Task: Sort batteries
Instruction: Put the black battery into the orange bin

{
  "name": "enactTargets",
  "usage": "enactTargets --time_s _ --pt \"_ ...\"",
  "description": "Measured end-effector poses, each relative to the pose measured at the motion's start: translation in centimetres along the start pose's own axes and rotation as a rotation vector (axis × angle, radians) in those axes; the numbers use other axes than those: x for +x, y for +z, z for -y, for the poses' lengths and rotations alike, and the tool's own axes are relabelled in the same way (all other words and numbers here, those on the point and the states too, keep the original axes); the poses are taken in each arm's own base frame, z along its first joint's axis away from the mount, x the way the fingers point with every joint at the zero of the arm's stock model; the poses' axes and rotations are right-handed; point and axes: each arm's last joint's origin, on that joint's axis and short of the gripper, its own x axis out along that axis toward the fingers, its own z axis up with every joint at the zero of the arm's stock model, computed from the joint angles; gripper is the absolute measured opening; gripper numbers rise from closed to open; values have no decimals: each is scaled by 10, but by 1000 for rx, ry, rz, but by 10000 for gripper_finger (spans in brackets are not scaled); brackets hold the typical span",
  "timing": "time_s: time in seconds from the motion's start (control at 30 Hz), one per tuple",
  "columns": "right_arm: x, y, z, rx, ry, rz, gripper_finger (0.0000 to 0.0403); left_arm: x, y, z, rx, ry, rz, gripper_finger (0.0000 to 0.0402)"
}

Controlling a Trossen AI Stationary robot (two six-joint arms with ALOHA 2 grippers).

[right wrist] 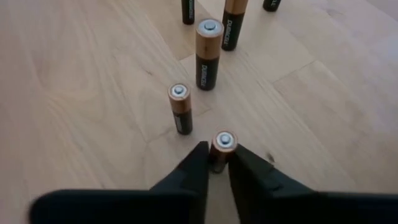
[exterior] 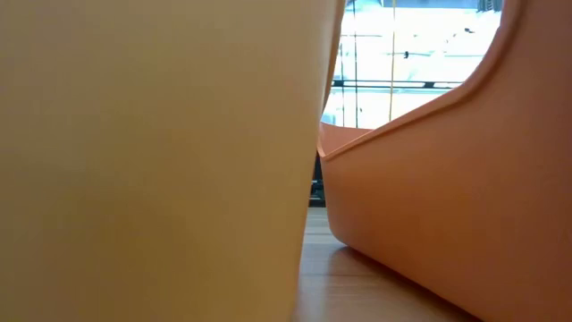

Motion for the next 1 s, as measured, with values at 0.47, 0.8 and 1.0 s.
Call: enactTargets --time_s 0.47,0.8,1.0 --pt "-26 42 -25 -74 82 -37 8 0 2 0 -35 -1 19 100" --pt "-80 102 -81 -204 458 66 8 0 4 2 -50 -63 22 99" --pt "-61 92 -105 -150 599 -32 8 -1 12 3 -72 -107 35 99"
